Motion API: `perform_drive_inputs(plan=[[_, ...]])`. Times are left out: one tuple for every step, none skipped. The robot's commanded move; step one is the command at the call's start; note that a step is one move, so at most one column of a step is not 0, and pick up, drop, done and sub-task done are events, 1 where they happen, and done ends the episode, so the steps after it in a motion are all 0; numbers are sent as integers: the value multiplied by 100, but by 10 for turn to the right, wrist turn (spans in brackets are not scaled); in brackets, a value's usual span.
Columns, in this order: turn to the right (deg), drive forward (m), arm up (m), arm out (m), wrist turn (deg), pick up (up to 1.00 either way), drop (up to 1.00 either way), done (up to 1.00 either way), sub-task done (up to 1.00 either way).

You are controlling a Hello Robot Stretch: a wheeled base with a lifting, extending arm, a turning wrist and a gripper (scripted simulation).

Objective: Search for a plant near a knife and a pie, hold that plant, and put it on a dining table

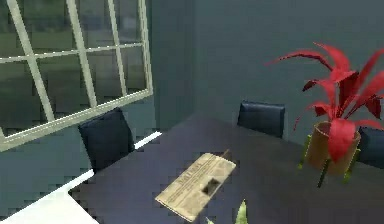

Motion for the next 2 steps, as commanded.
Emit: perform_drive_inputs(plan=[[-60, 0, 0, 0, 0, 0, 0, 0, 0], [450, 0, 0, 0, 0, 0, 0, 0, 0]])
